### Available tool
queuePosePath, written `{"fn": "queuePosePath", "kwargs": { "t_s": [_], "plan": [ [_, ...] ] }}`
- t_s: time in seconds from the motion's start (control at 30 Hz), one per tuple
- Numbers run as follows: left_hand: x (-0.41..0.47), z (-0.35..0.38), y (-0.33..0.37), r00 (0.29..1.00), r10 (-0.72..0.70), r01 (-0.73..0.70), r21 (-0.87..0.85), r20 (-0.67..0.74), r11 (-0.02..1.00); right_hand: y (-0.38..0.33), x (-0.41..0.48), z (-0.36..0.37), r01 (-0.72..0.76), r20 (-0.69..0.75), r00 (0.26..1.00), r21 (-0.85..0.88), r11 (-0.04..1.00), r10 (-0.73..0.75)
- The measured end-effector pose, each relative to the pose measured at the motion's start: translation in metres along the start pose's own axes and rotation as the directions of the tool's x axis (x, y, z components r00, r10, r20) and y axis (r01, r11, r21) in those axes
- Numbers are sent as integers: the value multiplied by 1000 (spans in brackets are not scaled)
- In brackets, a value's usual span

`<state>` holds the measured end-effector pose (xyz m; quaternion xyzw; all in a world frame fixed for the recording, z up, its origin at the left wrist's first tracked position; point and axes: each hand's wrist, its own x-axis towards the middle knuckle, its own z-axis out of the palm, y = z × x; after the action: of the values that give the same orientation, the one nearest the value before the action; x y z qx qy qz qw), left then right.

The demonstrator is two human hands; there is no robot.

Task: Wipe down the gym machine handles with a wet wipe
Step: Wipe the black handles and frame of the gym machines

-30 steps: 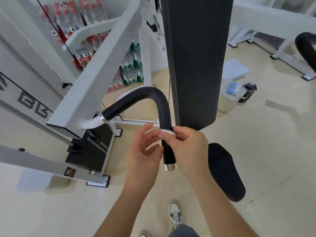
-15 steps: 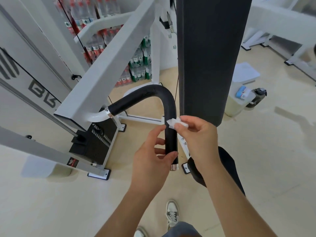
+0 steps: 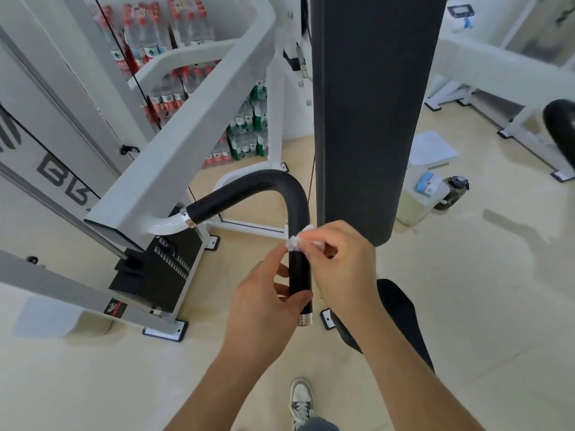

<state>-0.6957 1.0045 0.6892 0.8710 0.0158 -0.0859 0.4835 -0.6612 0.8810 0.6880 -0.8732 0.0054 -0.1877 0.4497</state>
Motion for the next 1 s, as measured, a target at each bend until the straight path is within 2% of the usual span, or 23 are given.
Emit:
{"fn": "queuePosePath", "kwargs": {
  "t_s": [0.07,0.17,0.27,0.33,0.43,0.53,0.67,0.8,0.93,1.0],
  "plan": [
    [1,0,1,1000,-24,24,-5,5,1000,7,27,2,-6,-47,999,-21,1000,5],
    [-1,-2,2,1000,-23,23,4,12,1000,21,18,11,-18,24,1000,-96,995,20],
    [2,-3,1,1000,-12,12,-6,25,1000,16,-21,4,-83,-22,996,17,996,84],
    [4,-3,1,999,-23,23,10,27,1000,12,-17,0,-18,-69,997,58,998,22],
    [3,-3,2,999,-39,39,19,26,999,1,13,2,99,-12,995,-37,994,-99],
    [3,-5,4,999,-41,41,8,22,999,-4,27,4,125,-5,992,-81,989,-126],
    [1,-5,5,1000,-19,18,35,6,999,-11,10,5,289,121,956,-246,925,-267],
    [0,-4,5,999,-38,38,30,-7,999,-19,47,10,261,142,964,-319,911,-227],
    [0,-7,6,1000,-16,18,76,-27,997,-19,32,3,370,327,908,-339,865,-261],
    [2,-6,5,999,-1,5,90,-53,996,-18,37,1,372,343,902,-314,873,-261]
  ]
}}
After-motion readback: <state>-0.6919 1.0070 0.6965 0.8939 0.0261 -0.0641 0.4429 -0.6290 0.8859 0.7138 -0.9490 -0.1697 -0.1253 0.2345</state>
